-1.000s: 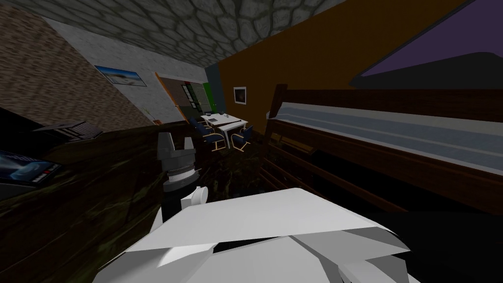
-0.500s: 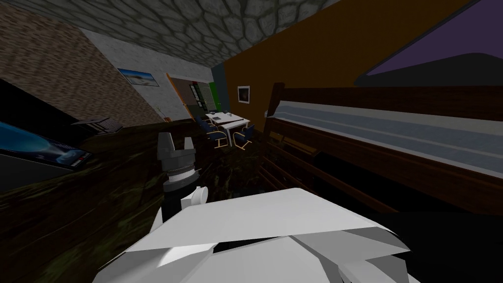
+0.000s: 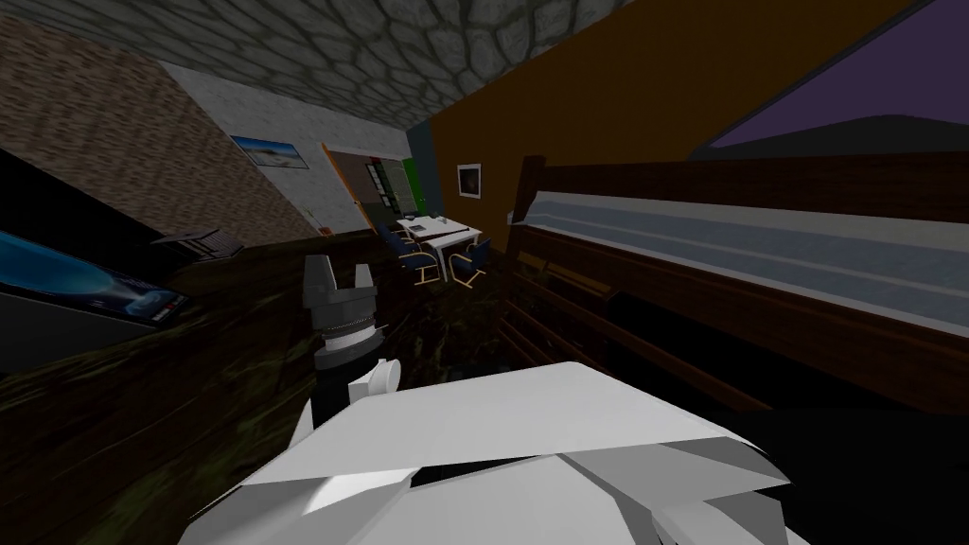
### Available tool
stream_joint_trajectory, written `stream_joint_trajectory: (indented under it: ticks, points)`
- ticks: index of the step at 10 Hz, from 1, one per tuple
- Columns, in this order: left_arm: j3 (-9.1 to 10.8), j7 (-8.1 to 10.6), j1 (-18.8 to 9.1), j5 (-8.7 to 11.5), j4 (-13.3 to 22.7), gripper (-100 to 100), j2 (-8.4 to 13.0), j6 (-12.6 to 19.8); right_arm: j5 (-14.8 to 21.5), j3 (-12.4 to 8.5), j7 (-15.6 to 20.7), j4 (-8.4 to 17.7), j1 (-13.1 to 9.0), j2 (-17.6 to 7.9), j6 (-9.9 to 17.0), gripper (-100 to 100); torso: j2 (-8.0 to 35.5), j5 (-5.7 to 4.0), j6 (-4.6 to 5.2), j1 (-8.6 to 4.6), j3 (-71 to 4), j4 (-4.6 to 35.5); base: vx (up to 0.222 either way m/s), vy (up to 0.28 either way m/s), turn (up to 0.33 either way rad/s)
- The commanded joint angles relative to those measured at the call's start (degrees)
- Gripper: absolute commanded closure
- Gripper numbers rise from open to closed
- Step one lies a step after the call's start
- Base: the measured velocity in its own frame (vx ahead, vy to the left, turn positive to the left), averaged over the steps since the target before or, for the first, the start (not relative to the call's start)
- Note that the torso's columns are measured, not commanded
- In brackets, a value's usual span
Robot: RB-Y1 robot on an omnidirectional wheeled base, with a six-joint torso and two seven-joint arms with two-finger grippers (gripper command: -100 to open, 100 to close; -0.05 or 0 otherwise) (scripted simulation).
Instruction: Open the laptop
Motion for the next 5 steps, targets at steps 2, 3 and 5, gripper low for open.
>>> stream_joint_trajectory:
  ticks: [2,3,5]
  points:
    - [0.0,0.0,-0.01,0.0,0.0,0,0.0,0.0,0.14,-0.45,2.75,2.1,3.53,0.42,0.57,-100,-0.01,0.11,-0.03,0.14,0.0,0.01,-0.047,-0.102,0.165]
    - [0.0,0.0,0.0,0.0,0.0,0,0.0,0.0,0.14,-0.45,2.75,2.1,3.53,0.42,0.57,-100,0.04,0.09,0.09,0.22,0.05,0.06,-0.028,-0.054,0.016]
    - [0.0,0.0,0.0,0.0,0.0,0,0.0,0.0,0.14,0.39,4.38,1.87,4.79,-0.3,2.02,-100,0.21,0.08,0.1,0.25,0.17,0.11,-0.018,-0.083,0.135]
